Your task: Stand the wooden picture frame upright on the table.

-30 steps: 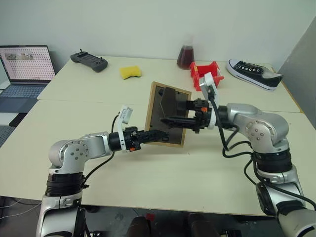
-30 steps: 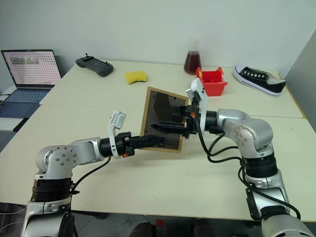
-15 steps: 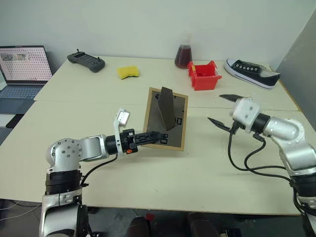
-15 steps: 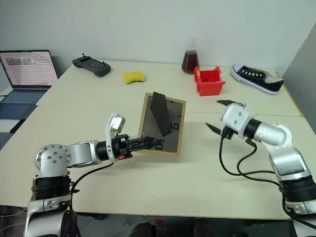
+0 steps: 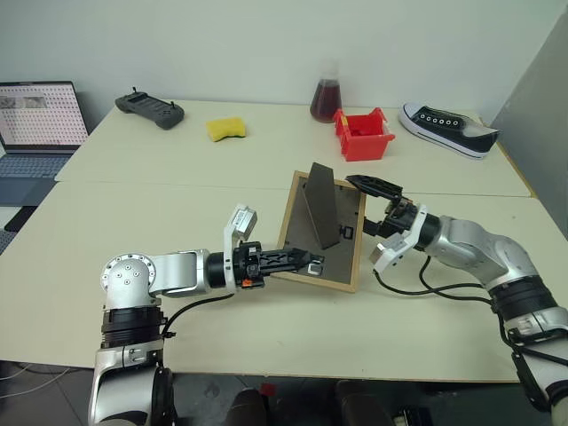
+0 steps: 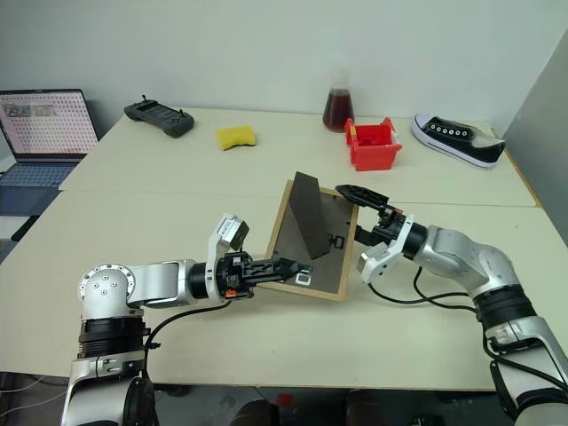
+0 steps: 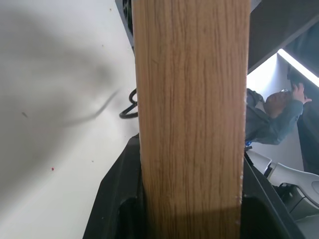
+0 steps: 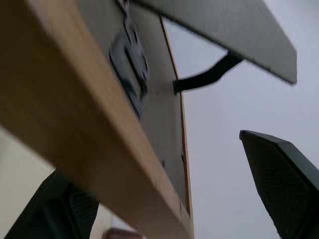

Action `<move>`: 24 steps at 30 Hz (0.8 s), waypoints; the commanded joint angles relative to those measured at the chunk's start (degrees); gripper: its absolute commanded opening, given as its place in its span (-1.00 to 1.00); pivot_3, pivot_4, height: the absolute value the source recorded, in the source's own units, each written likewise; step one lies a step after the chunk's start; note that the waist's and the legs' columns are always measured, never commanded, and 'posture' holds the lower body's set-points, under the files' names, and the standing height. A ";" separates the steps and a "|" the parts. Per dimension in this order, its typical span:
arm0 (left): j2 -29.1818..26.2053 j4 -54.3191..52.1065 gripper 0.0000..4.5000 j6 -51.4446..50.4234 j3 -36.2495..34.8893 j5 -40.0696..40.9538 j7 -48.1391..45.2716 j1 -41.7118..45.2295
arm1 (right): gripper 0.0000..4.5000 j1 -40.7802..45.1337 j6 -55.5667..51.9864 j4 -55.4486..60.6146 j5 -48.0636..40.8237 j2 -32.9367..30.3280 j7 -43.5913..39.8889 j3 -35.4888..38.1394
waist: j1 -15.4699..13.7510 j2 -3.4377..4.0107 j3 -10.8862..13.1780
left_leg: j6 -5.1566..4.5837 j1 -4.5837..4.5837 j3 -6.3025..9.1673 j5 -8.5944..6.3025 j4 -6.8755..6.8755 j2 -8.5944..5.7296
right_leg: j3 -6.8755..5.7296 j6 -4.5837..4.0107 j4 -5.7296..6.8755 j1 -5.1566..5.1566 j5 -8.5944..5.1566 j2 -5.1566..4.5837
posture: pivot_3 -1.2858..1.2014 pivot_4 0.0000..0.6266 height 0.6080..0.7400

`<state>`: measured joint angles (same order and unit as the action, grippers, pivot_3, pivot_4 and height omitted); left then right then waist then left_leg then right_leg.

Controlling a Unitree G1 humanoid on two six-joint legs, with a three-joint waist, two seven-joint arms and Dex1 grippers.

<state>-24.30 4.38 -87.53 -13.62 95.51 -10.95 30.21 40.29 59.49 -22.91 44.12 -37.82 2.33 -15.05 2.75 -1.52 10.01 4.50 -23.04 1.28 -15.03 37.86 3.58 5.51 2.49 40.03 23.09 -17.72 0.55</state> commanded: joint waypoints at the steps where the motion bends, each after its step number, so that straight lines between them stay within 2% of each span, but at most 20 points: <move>1: -1.78 -2.79 -0.43 4.30 1.74 6.58 2.85 -1.55 | 0.61 1.71 2.88 -0.01 -1.17 -0.75 1.55 0.36 | -0.02 0.00 0.00 | 0.00 0.00 0.00 0.00 0.00 -0.01 | 0.01 0.00 0.00 0.00 0.00 -0.03 | 0.03 -0.52 1.00; 6: -4.24 -4.73 -0.43 8.31 5.36 12.19 5.89 -4.06 | 0.10 1.84 3.97 -0.62 -1.06 -0.78 1.75 0.45 | -0.05 0.00 0.00 | 0.00 0.01 0.00 0.00 0.01 -0.01 | 0.00 0.00 0.02 -0.01 0.00 -0.03 | 0.03 -0.52 1.00; 9: -5.45 -6.11 -0.43 10.35 7.70 12.85 6.91 -4.49 | -0.20 2.37 4.94 -2.16 -1.20 -1.32 2.12 0.79 | -0.06 0.01 0.00 | 0.00 0.02 0.01 0.00 0.01 -0.01 | -0.01 0.00 0.02 -0.01 0.00 -0.03 | 0.03 -0.52 1.00; 12: -6.07 -7.92 -0.43 12.88 8.27 11.53 6.72 -5.11 | -0.25 2.63 5.34 -3.59 -1.52 -1.55 2.43 1.12 | -0.05 0.00 0.00 | -0.01 0.02 0.00 0.00 0.03 -0.03 | 0.00 0.00 0.03 -0.01 0.00 -0.03 | 0.03 -0.52 1.00; 14: -7.00 -8.42 -0.12 14.16 8.02 12.79 6.32 -5.66 | -0.26 2.92 6.02 -3.86 -2.50 -1.50 1.73 0.87 | -0.03 0.00 -0.01 | -0.01 0.02 0.00 0.00 0.03 -0.03 | 0.00 0.00 0.03 -0.01 0.00 -0.03 | 0.03 -0.52 1.00; 15: -7.54 -8.58 -0.08 14.75 7.81 13.63 6.07 -5.98 | -0.27 3.05 6.51 -3.94 -3.01 -1.50 1.31 0.70 | -0.03 0.00 0.00 | -0.01 0.02 0.00 0.00 0.03 -0.02 | -0.01 0.00 0.03 -0.02 0.00 -0.02 | 0.03 -0.52 1.00; 17: -8.85 -8.30 0.14 16.21 7.57 14.64 6.65 -6.22 | -0.37 3.15 7.41 -4.12 -3.90 -1.91 0.66 0.65 | -0.02 0.00 -0.01 | -0.01 0.03 0.00 0.00 0.02 -0.03 | 0.00 0.00 0.04 -0.02 0.00 -0.01 | 0.03 -0.52 1.00; 20: -11.53 -6.76 0.38 17.99 5.89 15.77 6.66 -5.94 | -0.40 2.79 7.98 -5.07 -5.64 -3.01 -0.29 1.19 | -0.01 0.00 0.00 | -0.01 0.03 0.00 0.00 0.02 -0.03 | 0.00 0.00 0.04 -0.02 0.00 -0.01 | 0.03 -0.52 1.00; 22: -14.34 -6.60 0.60 18.62 3.99 14.82 5.74 -6.15 | -0.40 2.11 7.65 -6.51 -9.34 -3.58 -2.36 1.03 | 0.01 0.00 0.00 | -0.02 0.03 0.01 0.00 0.02 -0.02 | -0.02 0.00 0.04 -0.02 0.00 -0.01 | 0.03 -0.52 1.00; 24: -17.14 -7.72 0.77 19.02 1.96 12.04 4.15 -6.84 | -0.40 1.50 6.38 -7.87 -16.76 -3.68 -7.86 -1.22 | 0.07 0.00 0.00 | -0.02 0.03 0.01 -0.01 0.03 -0.02 | -0.01 0.00 0.04 -0.02 0.00 -0.01 | 0.03 -0.52 1.00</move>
<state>-39.17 -1.93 -69.43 -8.33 109.53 -4.97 24.02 41.67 66.70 -30.43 37.03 -40.86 -1.80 -16.33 2.81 -1.52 10.01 4.47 -23.01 1.28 -15.04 37.88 3.56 5.49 2.49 40.06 23.07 -17.72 0.55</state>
